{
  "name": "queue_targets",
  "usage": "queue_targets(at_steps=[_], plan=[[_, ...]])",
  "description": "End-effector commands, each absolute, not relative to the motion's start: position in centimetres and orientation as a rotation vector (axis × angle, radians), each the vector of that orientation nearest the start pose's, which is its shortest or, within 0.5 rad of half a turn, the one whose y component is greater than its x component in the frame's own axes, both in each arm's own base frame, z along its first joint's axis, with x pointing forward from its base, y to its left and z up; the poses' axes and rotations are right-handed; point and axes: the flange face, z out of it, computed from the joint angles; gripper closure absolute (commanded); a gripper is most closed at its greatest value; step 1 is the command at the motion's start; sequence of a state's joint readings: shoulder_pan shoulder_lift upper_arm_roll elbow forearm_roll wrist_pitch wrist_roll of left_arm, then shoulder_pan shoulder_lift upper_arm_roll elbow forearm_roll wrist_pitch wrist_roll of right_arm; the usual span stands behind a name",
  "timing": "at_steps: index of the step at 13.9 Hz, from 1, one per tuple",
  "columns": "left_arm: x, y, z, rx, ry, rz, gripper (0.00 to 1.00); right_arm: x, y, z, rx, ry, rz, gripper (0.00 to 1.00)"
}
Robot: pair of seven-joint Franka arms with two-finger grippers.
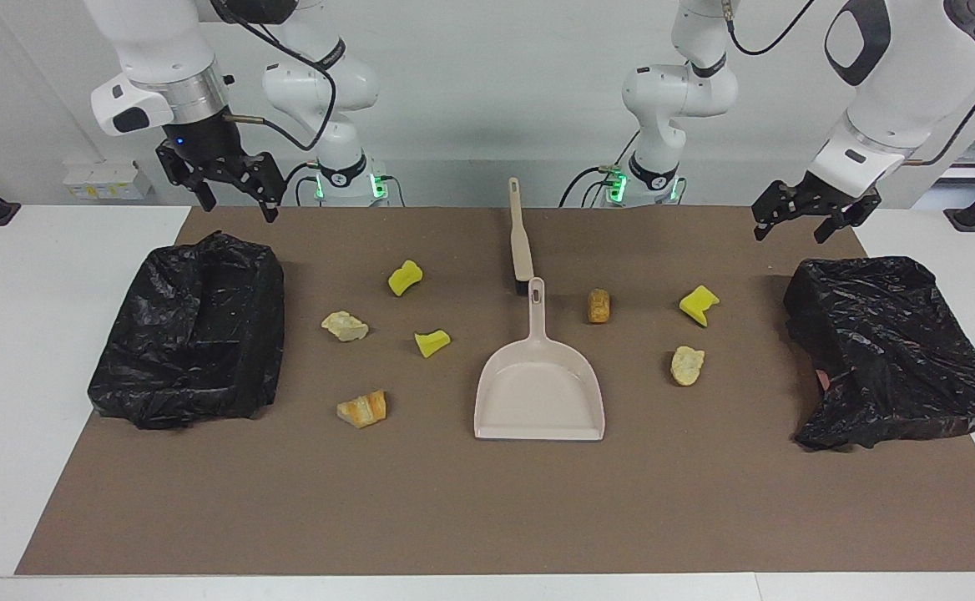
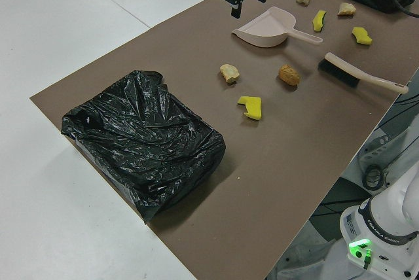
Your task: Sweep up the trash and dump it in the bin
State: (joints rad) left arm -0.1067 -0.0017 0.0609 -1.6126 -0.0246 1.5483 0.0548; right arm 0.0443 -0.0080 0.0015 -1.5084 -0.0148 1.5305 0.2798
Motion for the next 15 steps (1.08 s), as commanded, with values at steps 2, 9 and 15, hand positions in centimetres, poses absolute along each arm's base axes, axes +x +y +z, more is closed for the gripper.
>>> queue_targets(at_steps=[2,9,15], plan=[[54.4,-1.7,60.8,-3.149,0.16,0.106,0.0,53.8,2.0,65.5,-3.107,0.338,0.008,0.0],[54.2,-2.8,59.5,-3.159,0.188,0.123,0.0,53.9,1.9,65.6,-3.112,0.257,-0.026,0.0],[52.4,-7.7,54.7,-3.252,0.293,0.173,0.0,53.7,1.9,65.5,-3.111,0.273,-0.001,0.0]])
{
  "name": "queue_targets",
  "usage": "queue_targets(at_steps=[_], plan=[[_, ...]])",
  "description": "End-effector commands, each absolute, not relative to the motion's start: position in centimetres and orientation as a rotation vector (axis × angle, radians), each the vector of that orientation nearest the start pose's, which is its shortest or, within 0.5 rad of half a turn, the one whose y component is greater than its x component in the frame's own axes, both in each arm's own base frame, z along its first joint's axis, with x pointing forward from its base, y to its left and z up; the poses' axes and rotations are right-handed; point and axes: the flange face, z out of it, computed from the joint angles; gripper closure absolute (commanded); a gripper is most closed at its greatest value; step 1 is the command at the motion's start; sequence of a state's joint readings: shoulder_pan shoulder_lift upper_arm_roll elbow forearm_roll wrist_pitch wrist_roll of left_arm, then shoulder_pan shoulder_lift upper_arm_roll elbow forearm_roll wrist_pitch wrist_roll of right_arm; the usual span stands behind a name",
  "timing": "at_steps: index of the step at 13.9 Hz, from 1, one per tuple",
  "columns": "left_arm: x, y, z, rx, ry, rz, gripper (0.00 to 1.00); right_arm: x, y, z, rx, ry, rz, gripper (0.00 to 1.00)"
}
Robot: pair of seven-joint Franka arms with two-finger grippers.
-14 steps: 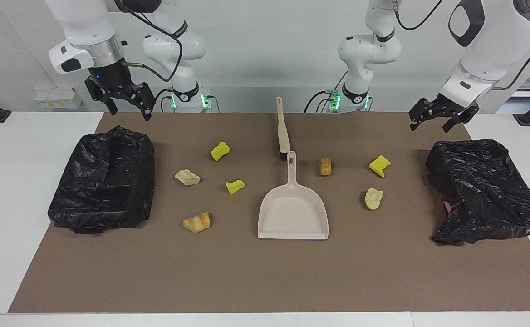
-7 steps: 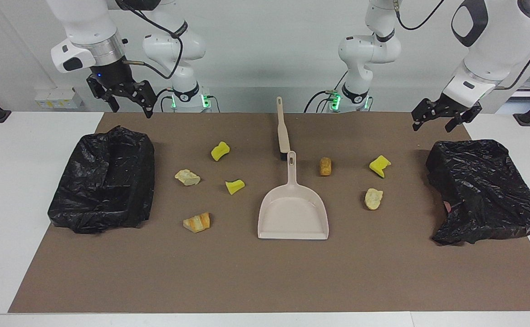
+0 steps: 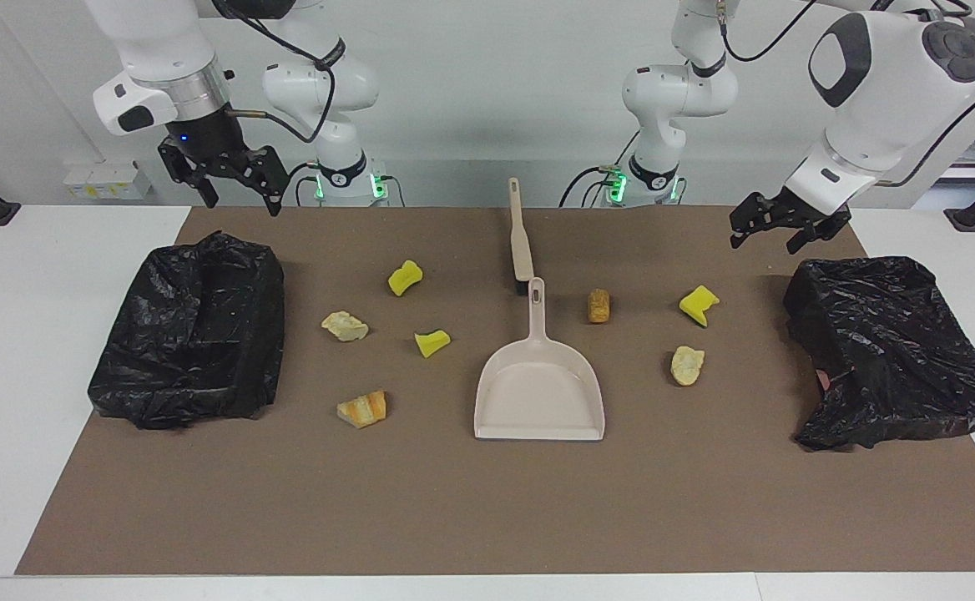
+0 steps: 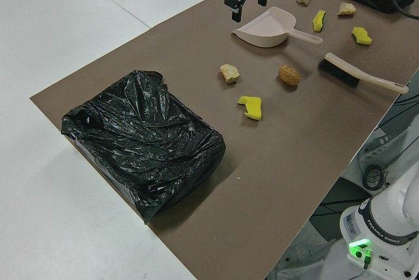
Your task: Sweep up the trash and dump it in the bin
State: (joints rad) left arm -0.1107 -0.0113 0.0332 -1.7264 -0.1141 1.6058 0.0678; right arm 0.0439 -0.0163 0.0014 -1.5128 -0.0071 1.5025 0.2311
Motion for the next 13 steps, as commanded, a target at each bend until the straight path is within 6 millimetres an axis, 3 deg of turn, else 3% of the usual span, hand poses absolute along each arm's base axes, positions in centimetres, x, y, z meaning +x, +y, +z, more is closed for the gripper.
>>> queue_targets(at_steps=[1,7,10,13], plan=[[52.0,-8.4,54.0,-3.252,0.309,0.175,0.0,53.7,1.8,65.5,-3.111,0.273,0.001,0.0],[44.8,-15.6,50.9,-3.257,0.429,0.191,0.0,53.7,1.9,65.5,-3.111,0.271,-0.001,0.0],[41.8,-21.5,49.2,-3.244,0.372,0.21,0.0,53.7,1.9,65.5,-3.112,0.268,-0.001,0.0],[39.3,-25.1,47.3,-3.229,0.361,0.226,0.0,53.7,1.9,65.6,-3.111,0.268,-0.004,0.0]])
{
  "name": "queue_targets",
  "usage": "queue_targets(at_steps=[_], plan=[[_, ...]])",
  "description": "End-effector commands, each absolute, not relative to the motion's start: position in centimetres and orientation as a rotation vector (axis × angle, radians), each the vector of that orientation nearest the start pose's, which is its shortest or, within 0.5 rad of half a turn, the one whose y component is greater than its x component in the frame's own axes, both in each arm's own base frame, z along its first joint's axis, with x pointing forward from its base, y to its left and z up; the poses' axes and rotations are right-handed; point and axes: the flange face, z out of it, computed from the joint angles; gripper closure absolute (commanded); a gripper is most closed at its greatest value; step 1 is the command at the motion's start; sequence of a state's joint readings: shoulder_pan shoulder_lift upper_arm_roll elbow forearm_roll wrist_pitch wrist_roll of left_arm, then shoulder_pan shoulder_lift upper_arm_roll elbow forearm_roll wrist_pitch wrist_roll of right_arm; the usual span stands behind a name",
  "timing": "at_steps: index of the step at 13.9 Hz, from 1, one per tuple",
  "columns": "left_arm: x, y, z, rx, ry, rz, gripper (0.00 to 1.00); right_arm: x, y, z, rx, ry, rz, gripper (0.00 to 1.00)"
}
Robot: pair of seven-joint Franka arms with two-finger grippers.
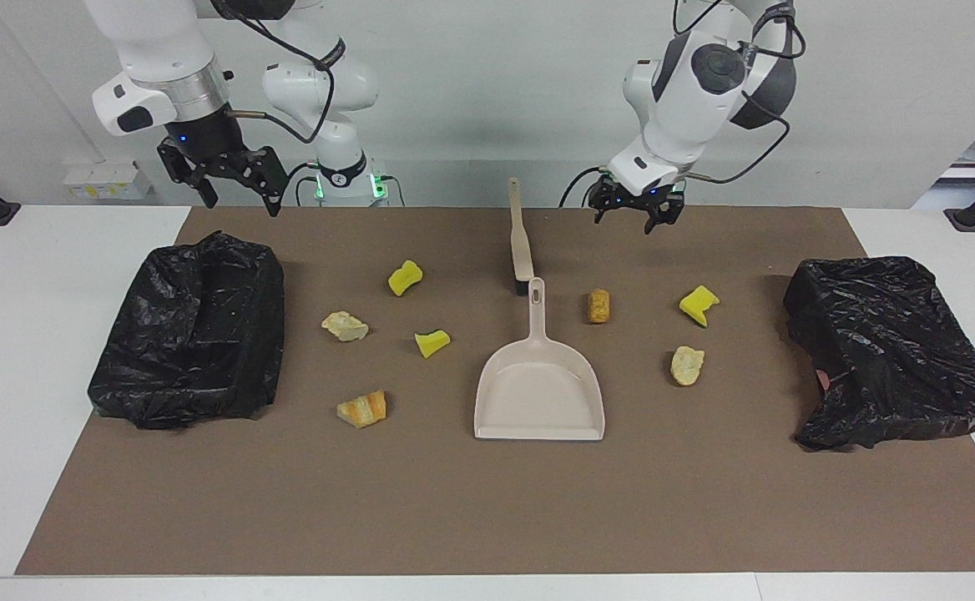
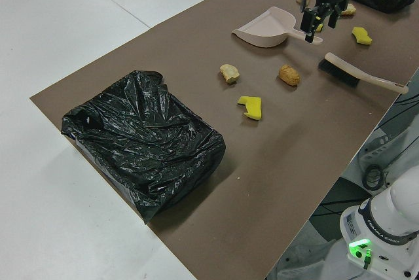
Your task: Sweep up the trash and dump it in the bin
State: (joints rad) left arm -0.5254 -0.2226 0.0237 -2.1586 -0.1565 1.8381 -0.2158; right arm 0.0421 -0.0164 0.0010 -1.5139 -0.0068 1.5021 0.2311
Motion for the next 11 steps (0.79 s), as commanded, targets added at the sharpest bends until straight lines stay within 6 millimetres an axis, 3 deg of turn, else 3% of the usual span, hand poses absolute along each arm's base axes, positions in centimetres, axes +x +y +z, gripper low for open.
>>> queue_targets(at_steps=[1,3,5,7,11], plan=[[38.5,-26.2,46.6,-3.23,0.311,0.224,0.0,53.7,1.9,65.6,-3.111,0.268,-0.006,0.0],[36.0,-29.0,45.8,-3.225,0.317,0.214,0.0,53.6,2.0,65.5,-3.11,0.263,-0.003,0.0],[33.3,-31.9,43.6,-3.218,0.279,0.21,0.0,53.6,2.8,65.5,-3.111,0.249,-0.008,0.0],[31.0,-33.4,41.0,-3.227,0.238,0.176,0.0,53.6,2.7,65.5,-3.111,0.251,-0.008,0.0],[26.2,-36.1,37.6,-3.209,0.197,0.181,0.0,53.6,3.6,65.2,-3.111,0.237,-0.007,0.0]])
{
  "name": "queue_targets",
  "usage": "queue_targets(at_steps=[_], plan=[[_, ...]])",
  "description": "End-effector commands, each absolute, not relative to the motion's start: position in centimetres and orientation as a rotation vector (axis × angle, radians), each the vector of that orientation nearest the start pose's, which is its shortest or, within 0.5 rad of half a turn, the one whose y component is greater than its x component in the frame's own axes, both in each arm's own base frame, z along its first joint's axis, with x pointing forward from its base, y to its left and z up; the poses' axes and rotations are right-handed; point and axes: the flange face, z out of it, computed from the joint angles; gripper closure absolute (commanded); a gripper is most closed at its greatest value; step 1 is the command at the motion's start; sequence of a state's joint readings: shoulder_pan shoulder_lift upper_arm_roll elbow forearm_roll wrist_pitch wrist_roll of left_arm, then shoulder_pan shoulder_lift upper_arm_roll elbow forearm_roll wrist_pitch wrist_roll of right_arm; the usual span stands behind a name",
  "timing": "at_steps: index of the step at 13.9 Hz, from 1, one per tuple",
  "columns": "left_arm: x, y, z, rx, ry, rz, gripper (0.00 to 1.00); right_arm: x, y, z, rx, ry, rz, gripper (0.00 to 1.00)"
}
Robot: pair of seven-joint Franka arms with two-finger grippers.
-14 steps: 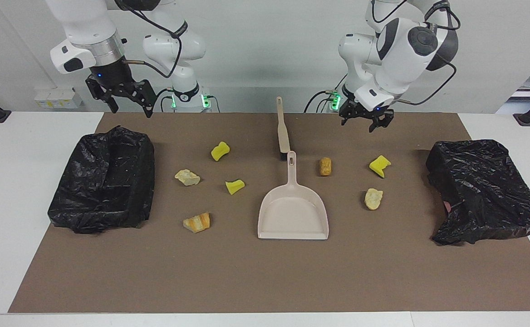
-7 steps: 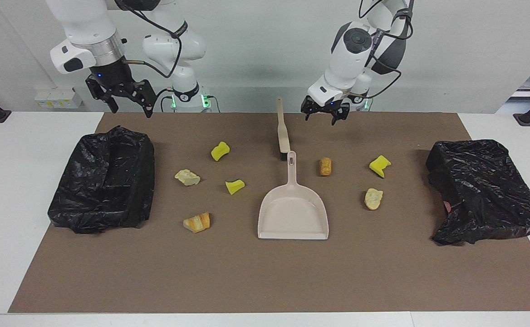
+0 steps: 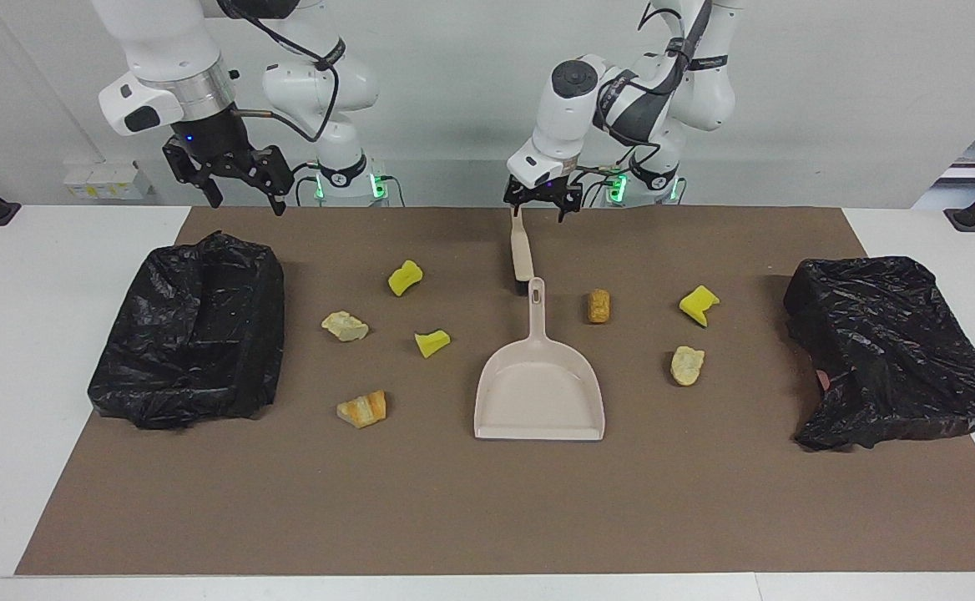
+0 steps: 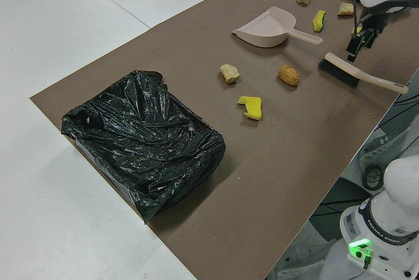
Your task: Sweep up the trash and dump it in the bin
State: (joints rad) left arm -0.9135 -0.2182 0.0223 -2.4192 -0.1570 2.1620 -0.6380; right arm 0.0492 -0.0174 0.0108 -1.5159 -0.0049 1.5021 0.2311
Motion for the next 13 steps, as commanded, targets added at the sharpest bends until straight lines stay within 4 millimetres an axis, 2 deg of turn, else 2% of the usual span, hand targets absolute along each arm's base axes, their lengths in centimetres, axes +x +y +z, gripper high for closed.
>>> queue_targets(at_steps=[1,2,3,7,8,9,10,11,12,13], plan=[[24.8,-37.0,36.6,-3.21,0.19,0.171,0.0,53.7,3.8,64.8,-3.109,0.254,-0.012,0.0],[23.5,-37.9,35.3,-3.207,0.176,0.165,0.0,54.1,4.5,63.9,-3.106,0.262,-0.037,0.0],[23.2,-38.2,34.7,-3.217,0.149,0.148,0.0,54.5,5.5,63.3,-3.101,0.251,-0.074,0.0],[20.9,-39.1,34.2,-3.203,0.088,0.165,0.0,56.5,10.9,59.2,-3.083,0.272,-0.129,0.0],[20.8,-39.2,34.2,-3.202,0.057,0.166,0.16,56.9,12.8,58.5,-3.078,0.252,-0.145,0.0],[20.8,-39.2,34.2,-3.199,0.042,0.169,0.39,57.0,14.7,57.9,-3.072,0.235,-0.16,0.0],[20.9,-38.9,34.1,-3.197,0.027,0.172,0.67,57.0,16.3,57.2,-3.072,0.233,-0.147,0.0],[21.1,-38.7,34.1,-3.196,0.015,0.173,0.84,57.0,18.2,56.4,-3.072,0.231,-0.135,0.0],[20.9,-38.4,33.8,-3.185,0.015,0.183,0.99,56.9,19.9,55.8,-3.067,0.233,-0.139,0.0],[20.9,-38.3,33.7,-3.177,0.011,0.191,1.0,56.9,21.5,55.2,-3.064,0.239,-0.13,0.0]])
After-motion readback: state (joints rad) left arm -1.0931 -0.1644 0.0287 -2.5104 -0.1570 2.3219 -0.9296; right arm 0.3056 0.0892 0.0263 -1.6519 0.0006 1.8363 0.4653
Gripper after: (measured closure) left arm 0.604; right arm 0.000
